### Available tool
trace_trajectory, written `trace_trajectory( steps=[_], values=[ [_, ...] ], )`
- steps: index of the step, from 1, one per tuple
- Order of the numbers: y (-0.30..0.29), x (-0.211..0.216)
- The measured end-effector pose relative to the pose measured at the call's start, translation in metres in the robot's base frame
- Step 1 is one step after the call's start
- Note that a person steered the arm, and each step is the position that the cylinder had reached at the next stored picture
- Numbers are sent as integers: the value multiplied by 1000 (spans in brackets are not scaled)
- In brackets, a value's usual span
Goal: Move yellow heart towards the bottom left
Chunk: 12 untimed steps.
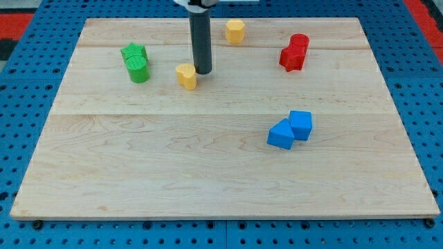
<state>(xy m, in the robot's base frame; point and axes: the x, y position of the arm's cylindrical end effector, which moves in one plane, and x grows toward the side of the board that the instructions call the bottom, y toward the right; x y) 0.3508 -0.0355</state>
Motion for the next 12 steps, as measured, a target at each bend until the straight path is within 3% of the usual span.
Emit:
trace_trajectory(
  steps=[3,5,7,12],
  values=[
    [-5,-21],
    [-6,3],
    [-23,-16],
    [-57,34]
  ],
)
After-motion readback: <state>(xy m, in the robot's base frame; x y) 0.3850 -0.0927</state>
